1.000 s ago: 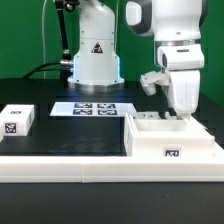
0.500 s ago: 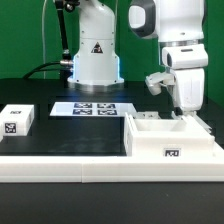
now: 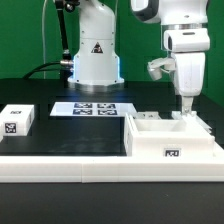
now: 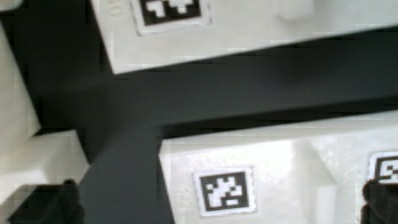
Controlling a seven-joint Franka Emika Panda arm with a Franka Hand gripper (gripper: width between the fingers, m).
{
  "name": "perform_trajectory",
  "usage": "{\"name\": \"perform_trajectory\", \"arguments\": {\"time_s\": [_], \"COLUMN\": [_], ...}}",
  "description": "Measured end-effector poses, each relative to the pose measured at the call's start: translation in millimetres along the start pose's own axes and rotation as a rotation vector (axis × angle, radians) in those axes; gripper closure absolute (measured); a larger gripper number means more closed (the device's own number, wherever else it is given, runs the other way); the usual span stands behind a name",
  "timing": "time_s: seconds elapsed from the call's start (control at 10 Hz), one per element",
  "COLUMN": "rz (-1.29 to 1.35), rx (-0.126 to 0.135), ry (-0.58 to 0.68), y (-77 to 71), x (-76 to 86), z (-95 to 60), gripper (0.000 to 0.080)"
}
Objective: Assemble cabinet
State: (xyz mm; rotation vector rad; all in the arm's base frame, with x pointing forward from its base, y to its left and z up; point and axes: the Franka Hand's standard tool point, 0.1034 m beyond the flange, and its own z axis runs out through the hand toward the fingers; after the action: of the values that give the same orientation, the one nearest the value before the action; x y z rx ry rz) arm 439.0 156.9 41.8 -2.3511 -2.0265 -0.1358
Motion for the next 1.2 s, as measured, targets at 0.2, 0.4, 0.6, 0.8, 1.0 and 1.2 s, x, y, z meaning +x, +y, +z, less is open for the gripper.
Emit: {"name": "perform_trajectory", "arguments": {"time_s": [0.2,0.4,0.6,0.8,1.0,1.2], "rz": [0.002,0.025,0.020,0.020,0.031,0.032], "rx": [0.002,-0.009,-0.015,-0.017,-0.009,-0.005], "ry": [0.000,0.026,0.049,0.066,0.069,0.068], "y": [-0.5,-14.1,-30.1,-33.6,-36.4,-37.4], "x": [-0.3,14.9,37.0,36.9,33.2,32.4], "z": [0.9,5.0,8.4,19.1,27.3,29.2], "gripper": [0.0002,0.0002,0.0002,0.0002,0.0002,0.0002]}}
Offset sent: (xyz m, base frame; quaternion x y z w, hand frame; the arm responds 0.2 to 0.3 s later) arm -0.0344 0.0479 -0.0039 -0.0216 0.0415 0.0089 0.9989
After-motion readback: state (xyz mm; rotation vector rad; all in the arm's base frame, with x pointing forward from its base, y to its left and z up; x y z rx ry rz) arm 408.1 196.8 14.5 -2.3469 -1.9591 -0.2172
